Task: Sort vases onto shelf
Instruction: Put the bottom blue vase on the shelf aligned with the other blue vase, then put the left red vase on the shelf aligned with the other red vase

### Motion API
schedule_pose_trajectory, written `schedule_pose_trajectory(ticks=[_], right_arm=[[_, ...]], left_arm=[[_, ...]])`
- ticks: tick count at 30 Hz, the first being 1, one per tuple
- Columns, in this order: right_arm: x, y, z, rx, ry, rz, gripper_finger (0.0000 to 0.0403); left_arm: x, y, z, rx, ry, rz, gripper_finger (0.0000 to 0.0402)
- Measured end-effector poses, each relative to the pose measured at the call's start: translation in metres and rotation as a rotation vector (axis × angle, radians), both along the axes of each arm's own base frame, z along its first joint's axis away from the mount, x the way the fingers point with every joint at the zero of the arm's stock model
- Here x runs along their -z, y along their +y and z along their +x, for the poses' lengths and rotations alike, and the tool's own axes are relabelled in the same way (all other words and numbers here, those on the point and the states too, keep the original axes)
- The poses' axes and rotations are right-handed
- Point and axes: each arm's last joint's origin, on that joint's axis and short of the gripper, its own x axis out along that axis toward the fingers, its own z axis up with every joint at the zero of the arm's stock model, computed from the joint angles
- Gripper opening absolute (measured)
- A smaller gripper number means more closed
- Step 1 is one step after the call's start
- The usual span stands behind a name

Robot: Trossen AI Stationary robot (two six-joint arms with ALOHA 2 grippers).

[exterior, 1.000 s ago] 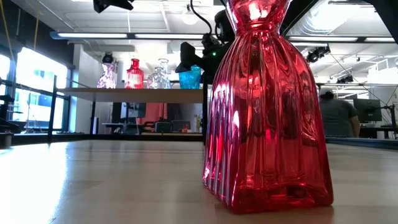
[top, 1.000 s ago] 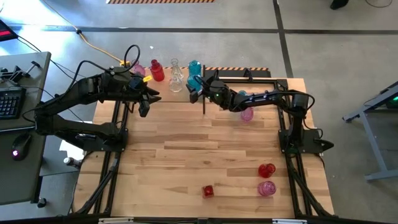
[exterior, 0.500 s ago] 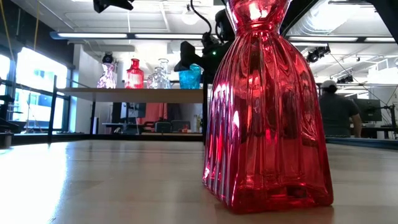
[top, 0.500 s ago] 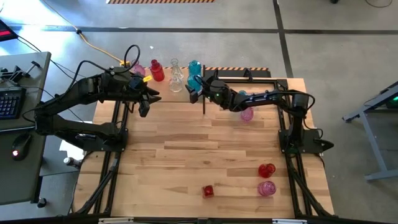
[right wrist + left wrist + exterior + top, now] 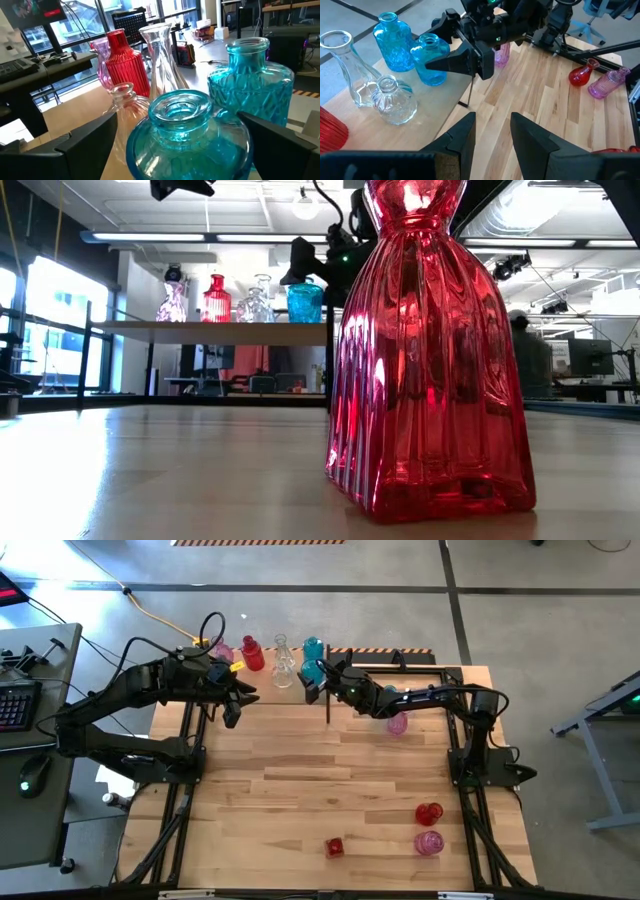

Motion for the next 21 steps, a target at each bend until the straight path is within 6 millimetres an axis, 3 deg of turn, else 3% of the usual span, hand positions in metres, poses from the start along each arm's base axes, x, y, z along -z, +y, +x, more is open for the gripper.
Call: schedule_pose_trajectory(ticks=[12, 21], right_arm=[[-0.009, 0.0, -0.001, -0.001, -0.036, -0.047, 0.0392], [-0.048, 0.005, -0.017, -0.014, -0.02, -0.155, 0.0392]], left_arm=[[0.0, 0.0, 0.0, 0.0, 0.0, 0.0, 0.0113], [0.0, 0.0, 0.0, 0.0, -0.001, 0.0, 0.0113]])
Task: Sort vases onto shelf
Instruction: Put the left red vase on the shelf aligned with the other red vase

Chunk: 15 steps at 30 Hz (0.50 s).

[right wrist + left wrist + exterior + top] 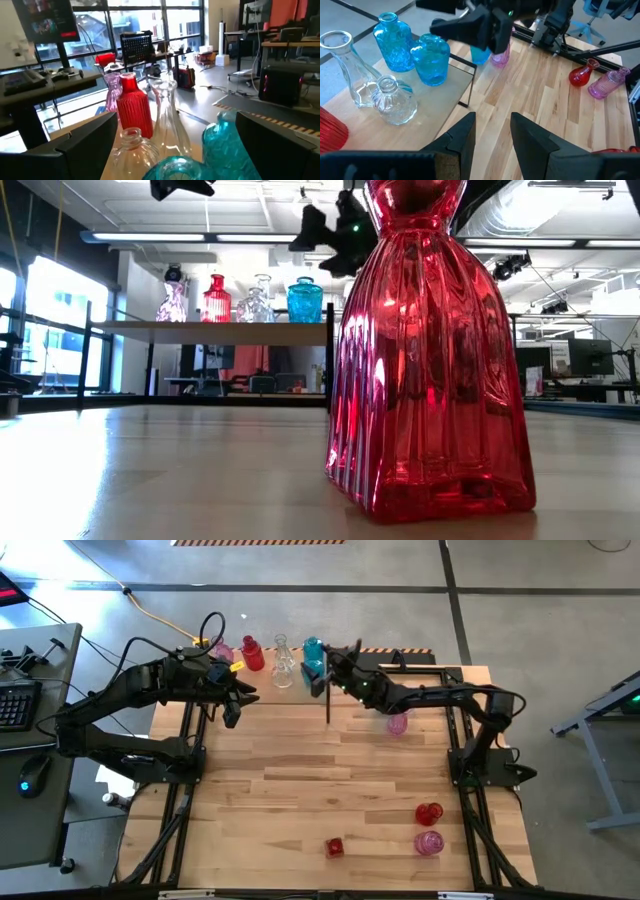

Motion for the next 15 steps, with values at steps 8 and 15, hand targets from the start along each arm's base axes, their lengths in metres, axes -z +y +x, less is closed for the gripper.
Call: schedule_pose_trajectory(ticks=[8, 15], right_arm=[[-0.031, 0.014, -0.02, -0.099, 0.039, 0.017, 0.0392], [-0.06, 0.048, -0.053, -0.271, 0.151, 0.136, 0.0392]], left_arm=[[0.0, 0.0, 0.0, 0.0, -0.001, 0.0, 0.0113], [0.0, 0.0, 0.0, -0.001, -0.004, 0.001, 0.0113]])
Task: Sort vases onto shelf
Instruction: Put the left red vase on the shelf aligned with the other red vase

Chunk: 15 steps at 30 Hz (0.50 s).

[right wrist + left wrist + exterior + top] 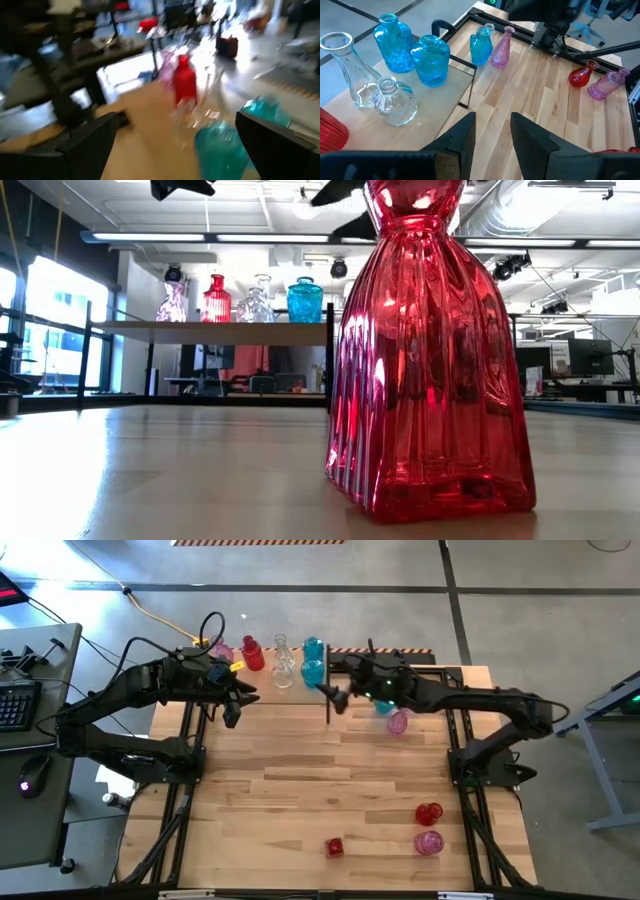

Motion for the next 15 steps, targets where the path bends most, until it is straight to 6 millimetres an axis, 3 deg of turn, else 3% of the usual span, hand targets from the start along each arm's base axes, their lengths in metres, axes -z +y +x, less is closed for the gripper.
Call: schedule_pose_trajectory(ticks=[6, 15], right_arm=[[-0.007, 0.03, -0.023, -0.1, 0.113, 0.115, 0.0392], [0.004, 0.068, -0.03, -0.204, 0.238, 0.369, 0.0392]], left_arm=[[0.0, 0.0, 0.0, 0.0, 0.0, 0.0, 0.0113], [0.0, 0.0, 0.0, 0.0, 0.0, 0.0, 0.0113]])
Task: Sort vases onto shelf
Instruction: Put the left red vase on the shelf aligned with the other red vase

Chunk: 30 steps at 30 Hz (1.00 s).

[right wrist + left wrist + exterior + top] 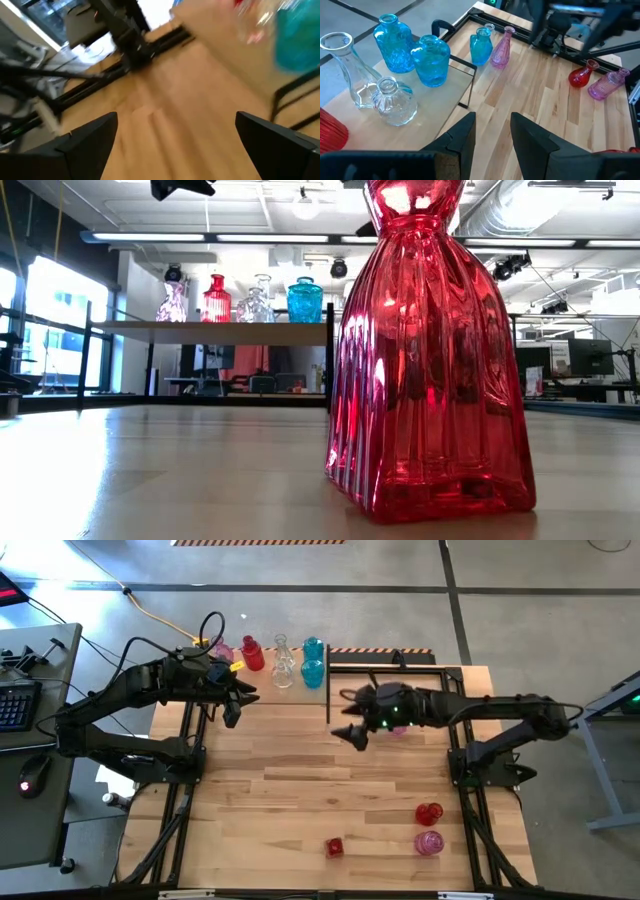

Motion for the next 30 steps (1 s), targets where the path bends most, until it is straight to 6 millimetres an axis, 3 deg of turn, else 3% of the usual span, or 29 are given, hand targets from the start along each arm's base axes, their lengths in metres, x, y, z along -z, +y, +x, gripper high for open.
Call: schedule_pose_trajectory(ticks=[8, 15, 30], right_arm=[[0.009, 0.04, 0.0, 0.006, 0.075, 0.248, 0.0392], [0.034, 0.086, 0.013, -0.022, 0.175, 0.415, 0.0392], [0.063, 0.171, 0.027, -0.077, 0.179, 0.674, 0.0392]], left_arm=[[0.0, 0.0, 0.0, 0.0, 0.0, 0.0, 0.0113], [0.0, 0.0, 0.0, 0.0, 0.0, 0.0, 0.0113], [0.0, 0.0, 0.0, 0.0, -0.001, 0.0, 0.0113]])
